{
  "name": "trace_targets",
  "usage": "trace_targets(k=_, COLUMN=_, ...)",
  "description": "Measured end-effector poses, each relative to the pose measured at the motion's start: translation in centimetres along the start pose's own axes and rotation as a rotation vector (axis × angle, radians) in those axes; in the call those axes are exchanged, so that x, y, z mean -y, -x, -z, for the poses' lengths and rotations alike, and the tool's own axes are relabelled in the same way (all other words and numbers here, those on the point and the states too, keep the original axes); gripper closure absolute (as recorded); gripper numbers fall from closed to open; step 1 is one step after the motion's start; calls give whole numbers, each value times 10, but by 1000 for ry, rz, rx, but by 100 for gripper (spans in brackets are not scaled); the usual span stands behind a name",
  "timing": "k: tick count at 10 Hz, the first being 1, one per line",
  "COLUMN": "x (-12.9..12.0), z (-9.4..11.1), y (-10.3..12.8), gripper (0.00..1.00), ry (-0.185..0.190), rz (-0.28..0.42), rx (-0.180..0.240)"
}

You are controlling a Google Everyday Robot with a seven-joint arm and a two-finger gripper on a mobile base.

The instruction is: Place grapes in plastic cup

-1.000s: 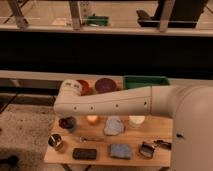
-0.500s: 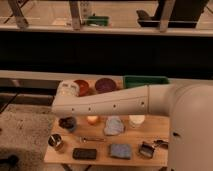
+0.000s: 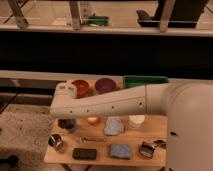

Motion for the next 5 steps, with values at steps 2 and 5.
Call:
trace_targets(k=2, x=2, z=1, y=1, gripper=20, ry=6, rz=9, rx=-7)
trace_targets(k=5, x=3, z=3, y=-1, gripper=20, ry=0, rz=9, rx=-9)
